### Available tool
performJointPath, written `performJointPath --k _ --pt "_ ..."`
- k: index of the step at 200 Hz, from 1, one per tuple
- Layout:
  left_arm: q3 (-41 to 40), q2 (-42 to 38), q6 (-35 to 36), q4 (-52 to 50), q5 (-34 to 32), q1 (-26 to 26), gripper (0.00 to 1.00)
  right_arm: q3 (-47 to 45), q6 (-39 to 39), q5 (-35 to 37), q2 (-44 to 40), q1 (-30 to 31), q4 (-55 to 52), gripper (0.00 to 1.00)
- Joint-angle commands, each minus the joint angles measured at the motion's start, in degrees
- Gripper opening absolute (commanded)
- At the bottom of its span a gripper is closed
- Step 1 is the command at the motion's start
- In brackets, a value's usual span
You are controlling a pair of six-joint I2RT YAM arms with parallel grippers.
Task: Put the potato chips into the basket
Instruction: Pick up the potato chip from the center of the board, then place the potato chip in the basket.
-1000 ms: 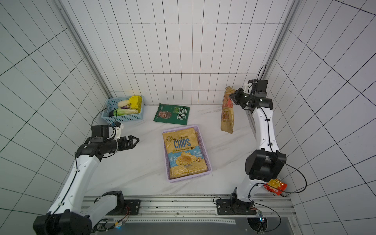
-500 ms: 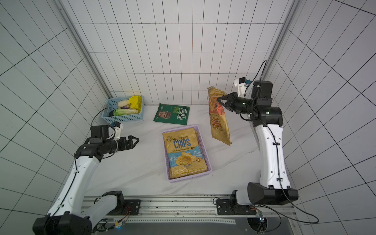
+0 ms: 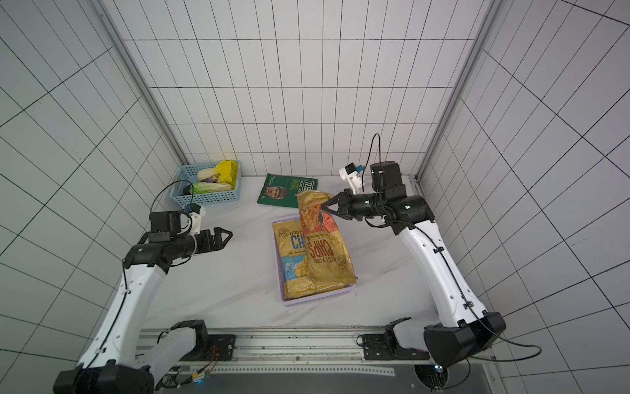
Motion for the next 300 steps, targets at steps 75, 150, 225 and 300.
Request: performJointPath --k 75,150,225,300 --pt "-0.56 -1.47 0.40 1.66 0.43 0.88 0.98 -3.74 2.73 4.51 4.07 15.70 12.40 0.00" --pt "-0.60 -1.98 0.49 1.66 0.96 1.14 0.98 -11.63 9.34 6.16 5.06 20.26 23.98 0.00" --pt "-0.65 -2.28 0.49 1.66 1.22 1.33 0.98 -12.78 6.64 13.05 4.46 20.80 20.39 0.00" --pt "-0.69 -2.17 0.49 1.70 1.43 1.49 0.98 -19.88 0.49 12.01 1.57 11.75 17.43 0.00"
